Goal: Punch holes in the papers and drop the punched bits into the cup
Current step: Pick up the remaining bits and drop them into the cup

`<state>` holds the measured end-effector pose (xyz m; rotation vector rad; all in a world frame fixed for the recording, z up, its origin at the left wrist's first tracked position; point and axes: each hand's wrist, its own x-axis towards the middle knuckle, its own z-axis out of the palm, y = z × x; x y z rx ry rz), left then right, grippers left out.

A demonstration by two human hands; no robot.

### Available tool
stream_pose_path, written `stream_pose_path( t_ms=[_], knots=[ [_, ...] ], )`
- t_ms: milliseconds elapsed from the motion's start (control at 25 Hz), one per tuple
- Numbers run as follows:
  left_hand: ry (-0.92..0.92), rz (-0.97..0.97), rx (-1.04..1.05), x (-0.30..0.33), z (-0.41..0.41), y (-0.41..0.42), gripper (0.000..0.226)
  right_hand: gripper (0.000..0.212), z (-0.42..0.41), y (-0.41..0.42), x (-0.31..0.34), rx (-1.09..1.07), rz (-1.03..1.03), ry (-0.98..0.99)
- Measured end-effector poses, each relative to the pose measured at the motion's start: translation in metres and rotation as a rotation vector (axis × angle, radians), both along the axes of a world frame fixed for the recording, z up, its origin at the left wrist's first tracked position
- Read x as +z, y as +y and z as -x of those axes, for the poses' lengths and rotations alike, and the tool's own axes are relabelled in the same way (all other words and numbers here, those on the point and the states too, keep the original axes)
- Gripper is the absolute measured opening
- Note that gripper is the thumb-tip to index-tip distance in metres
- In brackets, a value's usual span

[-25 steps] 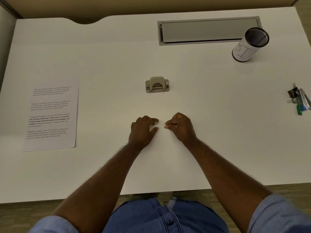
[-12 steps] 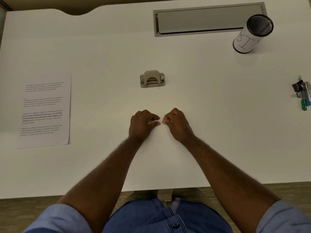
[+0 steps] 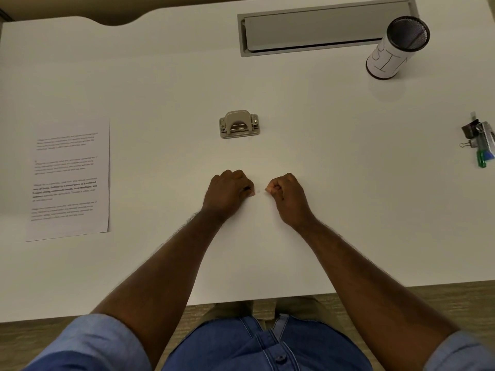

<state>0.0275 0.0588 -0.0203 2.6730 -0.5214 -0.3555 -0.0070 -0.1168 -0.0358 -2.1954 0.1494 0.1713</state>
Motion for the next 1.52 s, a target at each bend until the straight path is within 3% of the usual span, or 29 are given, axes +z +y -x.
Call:
stream_pose_path(
  t_ms=[280,600,960,1240,1360,1400,1520],
  knots=[
    [0.0,-0.033,-0.066,-0.008,0.006,0.002,0.017,0.009,0.003,0.014,0.0,0.012,0.092,0.012],
    [0.069,0.158,0.281,-0.001,0.019,0.026,0.01,0.008,0.004,0.032,0.003,-0.101,0.114,-0.018],
    [0.083,0.188,0.272,-0.001,0.029,0.037,0.011,0.012,0.006,0.051,0.0,0.037,0.424,-0.038],
    [0.11,0.211,0.267,0.001,0.027,0.034,0.012,0.007,0.005,0.051,-0.005,0.116,0.515,0.04],
    [0.11,0.227,0.278,0.004,0.026,0.03,0.012,0.012,0.001,0.042,-0.001,0.032,0.331,0.048],
    [0.117,0.253,0.3,0.006,0.025,0.028,0.011,0.013,-0.001,0.038,0.003,-0.066,0.169,0.09],
    [0.136,0.409,0.346,0.014,0.02,0.02,0.01,0.014,-0.005,0.03,0.019,-0.379,-0.575,0.305]
  ],
)
